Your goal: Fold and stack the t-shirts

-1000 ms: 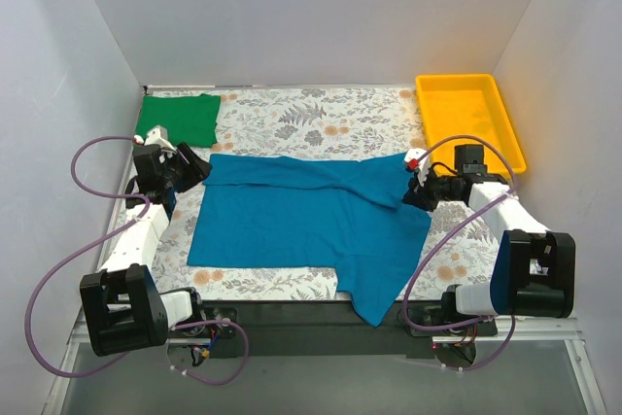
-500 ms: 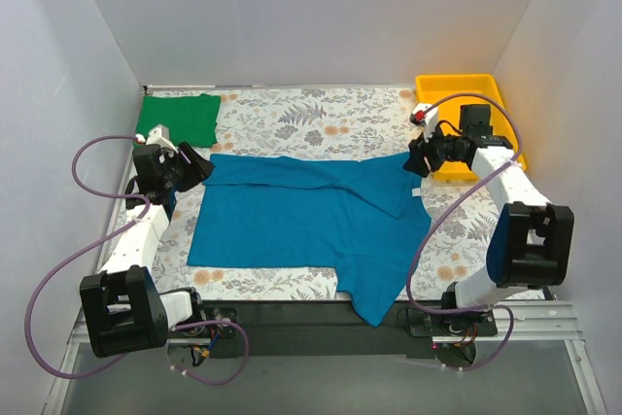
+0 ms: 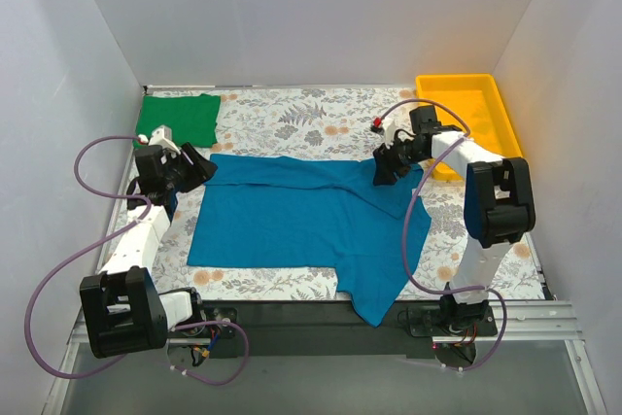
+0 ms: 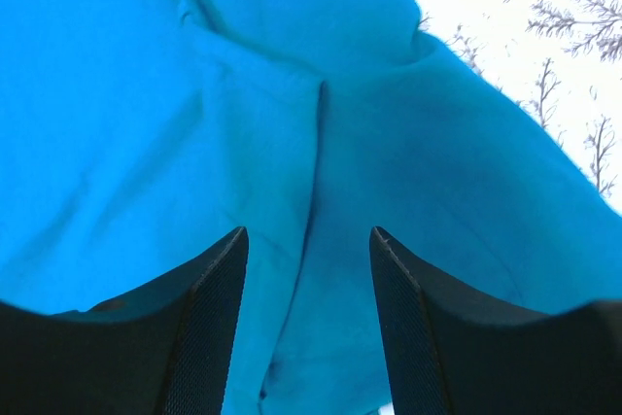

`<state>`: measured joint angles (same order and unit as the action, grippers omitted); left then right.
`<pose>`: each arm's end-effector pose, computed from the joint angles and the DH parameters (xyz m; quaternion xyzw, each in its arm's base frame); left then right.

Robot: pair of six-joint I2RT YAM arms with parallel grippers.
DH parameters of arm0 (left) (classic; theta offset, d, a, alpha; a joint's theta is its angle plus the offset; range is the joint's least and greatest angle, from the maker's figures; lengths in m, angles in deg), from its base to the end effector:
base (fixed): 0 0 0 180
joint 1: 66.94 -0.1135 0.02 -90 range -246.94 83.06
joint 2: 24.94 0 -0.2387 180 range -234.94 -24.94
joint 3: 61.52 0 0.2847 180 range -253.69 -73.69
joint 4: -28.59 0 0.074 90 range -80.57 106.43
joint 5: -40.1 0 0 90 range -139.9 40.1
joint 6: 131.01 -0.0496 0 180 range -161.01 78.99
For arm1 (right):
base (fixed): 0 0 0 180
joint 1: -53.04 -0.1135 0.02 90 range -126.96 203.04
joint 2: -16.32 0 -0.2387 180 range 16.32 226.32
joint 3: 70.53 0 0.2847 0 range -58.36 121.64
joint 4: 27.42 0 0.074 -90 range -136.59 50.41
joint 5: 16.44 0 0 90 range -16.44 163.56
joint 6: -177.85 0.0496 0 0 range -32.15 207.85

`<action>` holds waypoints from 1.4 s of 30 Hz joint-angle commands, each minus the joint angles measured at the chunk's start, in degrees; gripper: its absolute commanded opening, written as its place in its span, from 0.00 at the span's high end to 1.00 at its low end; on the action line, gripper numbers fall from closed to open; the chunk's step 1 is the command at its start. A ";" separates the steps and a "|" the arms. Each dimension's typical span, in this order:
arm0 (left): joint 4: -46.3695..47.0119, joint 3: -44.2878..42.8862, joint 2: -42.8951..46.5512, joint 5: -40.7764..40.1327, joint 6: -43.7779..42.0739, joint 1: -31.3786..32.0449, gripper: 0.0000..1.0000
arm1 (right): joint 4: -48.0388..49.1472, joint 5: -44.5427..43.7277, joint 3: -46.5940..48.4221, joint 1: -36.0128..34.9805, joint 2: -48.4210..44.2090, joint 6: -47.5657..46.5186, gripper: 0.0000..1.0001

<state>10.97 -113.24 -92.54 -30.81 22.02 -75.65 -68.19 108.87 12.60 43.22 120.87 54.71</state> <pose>0.3026 0.0300 0.1896 -0.4454 0.7499 -0.3430 0.3486 0.3877 0.0962 0.1393 -0.4065 0.8340 0.2420 0.2838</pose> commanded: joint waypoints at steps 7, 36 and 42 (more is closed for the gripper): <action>0.53 0.88 1.76 0.60 -0.45 0.80 0.48 | -3.22 -0.07 5.68 -2.04 5.48 1.51 0.42; 0.53 0.97 1.50 0.68 -0.27 0.98 0.48 | -6.03 1.43 9.73 -5.91 9.44 0.01 0.64; 0.53 0.97 1.67 0.60 -0.27 0.98 0.48 | -6.03 1.52 9.55 -6.08 9.35 0.36 0.83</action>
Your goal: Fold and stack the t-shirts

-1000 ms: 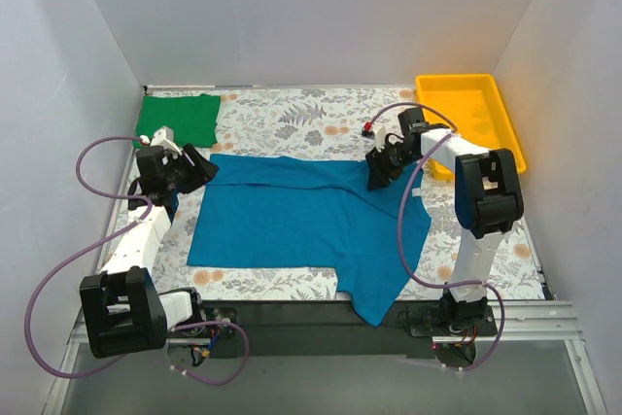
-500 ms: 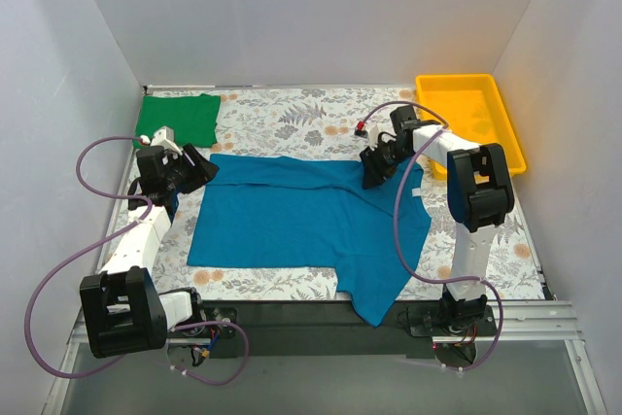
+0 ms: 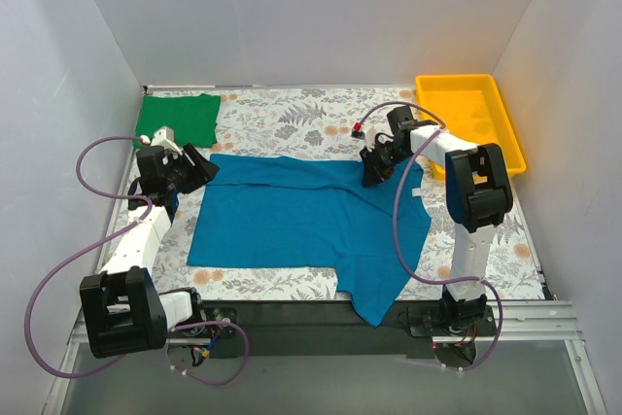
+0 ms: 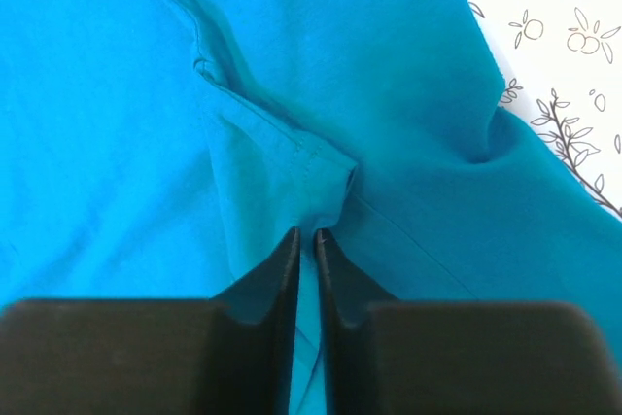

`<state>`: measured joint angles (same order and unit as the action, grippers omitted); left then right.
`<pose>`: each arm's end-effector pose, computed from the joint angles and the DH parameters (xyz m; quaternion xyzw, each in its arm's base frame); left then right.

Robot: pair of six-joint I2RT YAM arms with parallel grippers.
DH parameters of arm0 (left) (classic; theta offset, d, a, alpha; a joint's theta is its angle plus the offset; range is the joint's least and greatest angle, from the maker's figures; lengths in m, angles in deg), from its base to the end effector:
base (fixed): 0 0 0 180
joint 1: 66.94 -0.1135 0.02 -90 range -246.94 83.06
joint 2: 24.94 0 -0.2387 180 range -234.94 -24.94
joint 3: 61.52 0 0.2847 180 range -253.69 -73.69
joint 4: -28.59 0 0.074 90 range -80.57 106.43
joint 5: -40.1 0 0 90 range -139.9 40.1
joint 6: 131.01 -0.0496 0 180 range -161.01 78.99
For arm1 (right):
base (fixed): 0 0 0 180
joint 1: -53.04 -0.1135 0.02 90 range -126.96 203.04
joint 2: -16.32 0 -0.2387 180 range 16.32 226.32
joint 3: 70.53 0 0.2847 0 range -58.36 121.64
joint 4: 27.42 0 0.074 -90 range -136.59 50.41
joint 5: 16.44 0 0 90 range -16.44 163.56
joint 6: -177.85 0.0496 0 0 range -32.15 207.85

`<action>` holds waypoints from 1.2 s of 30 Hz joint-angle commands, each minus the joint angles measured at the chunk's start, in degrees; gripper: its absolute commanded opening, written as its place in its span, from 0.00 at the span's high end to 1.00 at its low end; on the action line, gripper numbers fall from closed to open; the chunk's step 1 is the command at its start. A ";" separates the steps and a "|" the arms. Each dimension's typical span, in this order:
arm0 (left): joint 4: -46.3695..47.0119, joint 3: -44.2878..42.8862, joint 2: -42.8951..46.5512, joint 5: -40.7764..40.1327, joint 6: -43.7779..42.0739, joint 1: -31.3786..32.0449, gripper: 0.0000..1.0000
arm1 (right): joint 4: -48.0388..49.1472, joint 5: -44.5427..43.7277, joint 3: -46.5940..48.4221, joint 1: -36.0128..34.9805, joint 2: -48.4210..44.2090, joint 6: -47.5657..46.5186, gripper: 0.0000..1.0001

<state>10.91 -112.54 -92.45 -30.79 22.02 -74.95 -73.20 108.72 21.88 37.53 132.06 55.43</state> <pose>0.3010 0.0260 0.1853 -0.4430 0.7544 -0.3433 0.3417 0.4028 0.1414 0.1087 -0.4308 0.8344 0.2684 0.2146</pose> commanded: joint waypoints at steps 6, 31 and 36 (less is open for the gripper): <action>0.51 0.27 1.59 0.40 -0.27 0.36 0.48 | -0.94 0.88 -0.35 -0.31 -2.54 -0.62 0.99; 0.60 0.35 1.24 0.92 -0.18 0.36 0.48 | -1.11 2.90 -12.48 -7.16 -14.23 -9.84 0.99; 0.68 0.27 1.24 1.01 -0.18 0.36 0.48 | -1.11 0.09 -15.29 -11.29 -16.25 -12.13 0.90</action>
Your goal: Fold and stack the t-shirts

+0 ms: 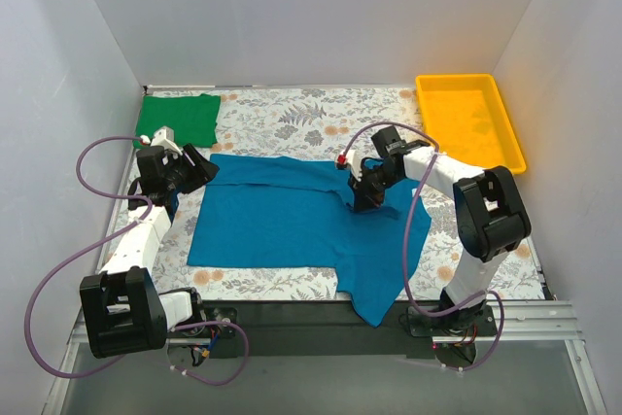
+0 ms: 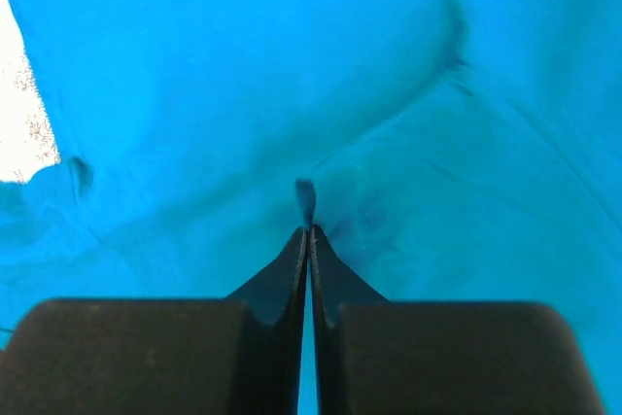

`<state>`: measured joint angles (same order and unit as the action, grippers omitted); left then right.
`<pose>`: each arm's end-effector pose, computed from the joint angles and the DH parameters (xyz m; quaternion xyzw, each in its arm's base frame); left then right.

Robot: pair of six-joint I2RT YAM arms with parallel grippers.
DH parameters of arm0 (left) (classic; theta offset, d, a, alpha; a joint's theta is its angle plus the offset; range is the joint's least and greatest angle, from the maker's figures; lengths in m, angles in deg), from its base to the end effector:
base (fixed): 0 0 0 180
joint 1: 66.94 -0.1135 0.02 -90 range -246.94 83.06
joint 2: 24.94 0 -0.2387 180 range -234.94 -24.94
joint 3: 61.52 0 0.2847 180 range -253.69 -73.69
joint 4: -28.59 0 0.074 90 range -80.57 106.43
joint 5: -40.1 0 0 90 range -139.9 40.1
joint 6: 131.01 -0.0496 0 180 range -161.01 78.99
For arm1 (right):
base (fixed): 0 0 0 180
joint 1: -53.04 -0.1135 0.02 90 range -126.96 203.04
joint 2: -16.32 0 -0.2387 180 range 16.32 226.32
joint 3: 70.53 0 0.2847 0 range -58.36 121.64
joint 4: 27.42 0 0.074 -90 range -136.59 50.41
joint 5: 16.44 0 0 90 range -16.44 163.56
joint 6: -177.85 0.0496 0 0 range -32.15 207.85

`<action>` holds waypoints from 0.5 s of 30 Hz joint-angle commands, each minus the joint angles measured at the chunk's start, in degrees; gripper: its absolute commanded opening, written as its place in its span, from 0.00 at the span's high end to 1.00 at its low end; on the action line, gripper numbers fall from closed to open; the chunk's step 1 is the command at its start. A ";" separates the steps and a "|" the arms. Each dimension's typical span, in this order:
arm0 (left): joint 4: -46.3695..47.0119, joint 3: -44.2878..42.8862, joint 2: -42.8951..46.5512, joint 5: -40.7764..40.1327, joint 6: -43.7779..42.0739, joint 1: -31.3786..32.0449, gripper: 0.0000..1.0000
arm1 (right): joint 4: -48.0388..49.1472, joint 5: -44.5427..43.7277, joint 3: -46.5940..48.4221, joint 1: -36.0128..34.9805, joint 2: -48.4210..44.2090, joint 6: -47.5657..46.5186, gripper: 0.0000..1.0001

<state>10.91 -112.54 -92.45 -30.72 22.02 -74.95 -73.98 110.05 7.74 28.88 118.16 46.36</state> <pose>0.3010 0.0259 0.1854 -0.4427 0.7545 -0.3438 0.3414 0.3243 0.1778 0.1262 -0.5525 0.7568 0.2802 0.2084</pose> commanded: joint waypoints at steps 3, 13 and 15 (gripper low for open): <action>0.77 0.27 1.32 1.12 -0.18 0.28 0.48 | -0.68 -1.86 -0.81 -3.96 -2.61 -3.50 0.72; 1.21 0.09 0.62 0.60 0.08 0.28 0.46 | 1.16 -6.26 7.53 8.14 -3.24 8.40 0.57; 1.82 -0.52 -0.25 0.24 0.52 0.36 0.44 | 3.36 -7.39 11.14 14.04 0.27 13.17 0.57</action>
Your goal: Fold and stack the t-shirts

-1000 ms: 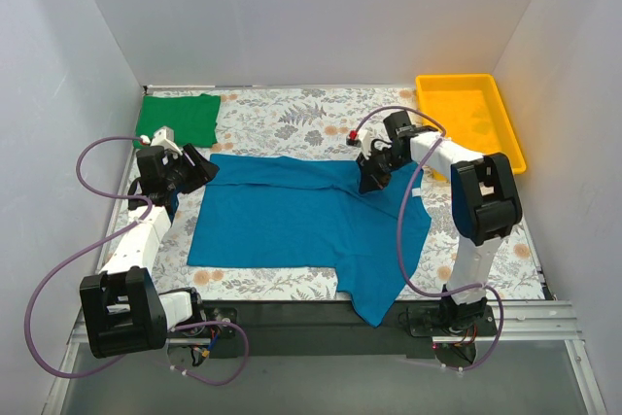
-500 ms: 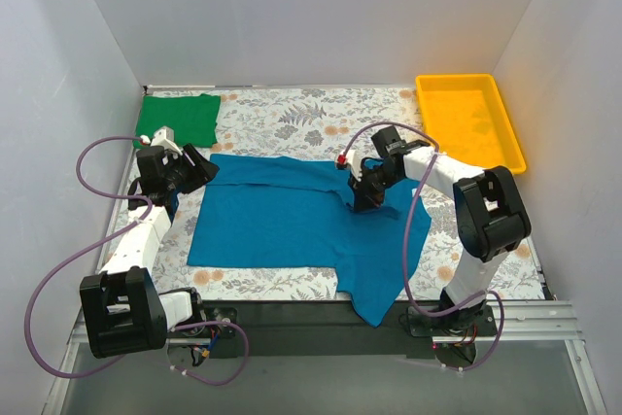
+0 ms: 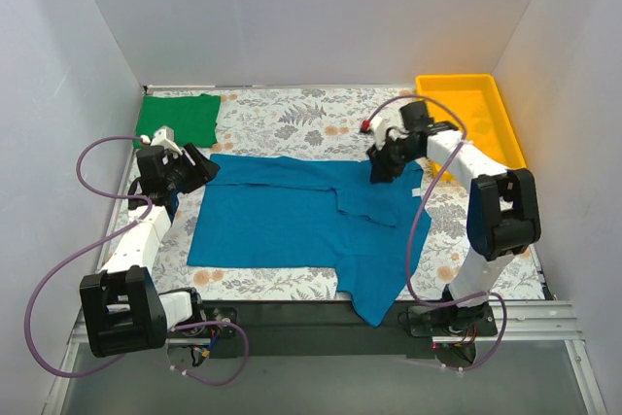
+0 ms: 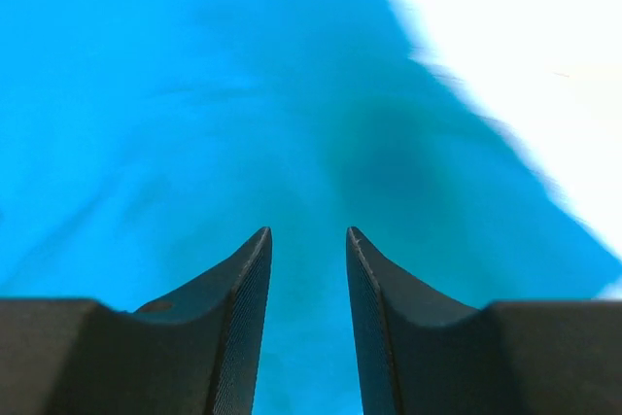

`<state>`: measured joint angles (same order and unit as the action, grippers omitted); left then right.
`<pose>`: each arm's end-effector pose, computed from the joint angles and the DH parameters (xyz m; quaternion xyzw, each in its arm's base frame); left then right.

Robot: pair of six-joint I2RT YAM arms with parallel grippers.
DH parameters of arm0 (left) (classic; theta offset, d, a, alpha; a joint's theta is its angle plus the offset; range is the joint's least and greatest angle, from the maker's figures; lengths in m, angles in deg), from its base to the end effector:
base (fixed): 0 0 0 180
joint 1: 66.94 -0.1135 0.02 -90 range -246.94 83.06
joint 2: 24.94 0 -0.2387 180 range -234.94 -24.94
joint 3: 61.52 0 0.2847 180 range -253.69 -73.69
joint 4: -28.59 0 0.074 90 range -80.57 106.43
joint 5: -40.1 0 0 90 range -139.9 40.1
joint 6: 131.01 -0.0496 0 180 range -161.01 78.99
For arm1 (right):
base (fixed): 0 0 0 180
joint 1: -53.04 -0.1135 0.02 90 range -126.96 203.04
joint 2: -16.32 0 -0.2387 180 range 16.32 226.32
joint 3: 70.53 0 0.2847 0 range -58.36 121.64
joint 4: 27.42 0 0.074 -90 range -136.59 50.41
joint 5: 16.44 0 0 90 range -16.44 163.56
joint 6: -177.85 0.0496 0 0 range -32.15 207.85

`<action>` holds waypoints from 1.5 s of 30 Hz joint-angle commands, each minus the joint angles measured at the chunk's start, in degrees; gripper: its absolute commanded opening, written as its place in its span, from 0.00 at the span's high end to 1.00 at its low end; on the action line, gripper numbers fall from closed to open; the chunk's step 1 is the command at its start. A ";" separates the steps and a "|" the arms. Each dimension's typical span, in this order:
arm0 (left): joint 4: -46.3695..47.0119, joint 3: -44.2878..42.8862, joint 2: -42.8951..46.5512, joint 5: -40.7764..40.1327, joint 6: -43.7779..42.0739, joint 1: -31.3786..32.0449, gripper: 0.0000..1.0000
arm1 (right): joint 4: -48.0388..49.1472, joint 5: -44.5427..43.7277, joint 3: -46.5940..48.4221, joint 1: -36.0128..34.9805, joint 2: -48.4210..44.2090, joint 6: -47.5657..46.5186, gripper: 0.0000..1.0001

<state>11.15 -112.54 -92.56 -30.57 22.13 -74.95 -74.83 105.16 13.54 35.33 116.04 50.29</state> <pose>0.3014 0.0258 0.1853 -0.4424 0.7539 -0.3455 0.3414 0.3609 0.1425 0.1683 -0.4902 0.7996 0.2222 0.2664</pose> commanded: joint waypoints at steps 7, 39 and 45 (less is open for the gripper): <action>4.40 -5.87 -11.03 1.58 2.87 0.36 0.44 | 10.62 -13.91 12.21 11.21 11.19 21.99 0.55; 5.01 -19.51 -36.18 4.57 4.37 2.12 0.54 | 19.16 -22.98 6.15 11.83 11.37 28.68 0.72; 5.01 -19.86 -38.64 2.91 4.98 2.03 0.55 | 20.65 -25.09 4.74 11.83 10.32 28.42 0.91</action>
<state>15.58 -130.55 -130.50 -27.01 26.81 -73.07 -56.85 81.09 19.26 47.02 129.57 78.62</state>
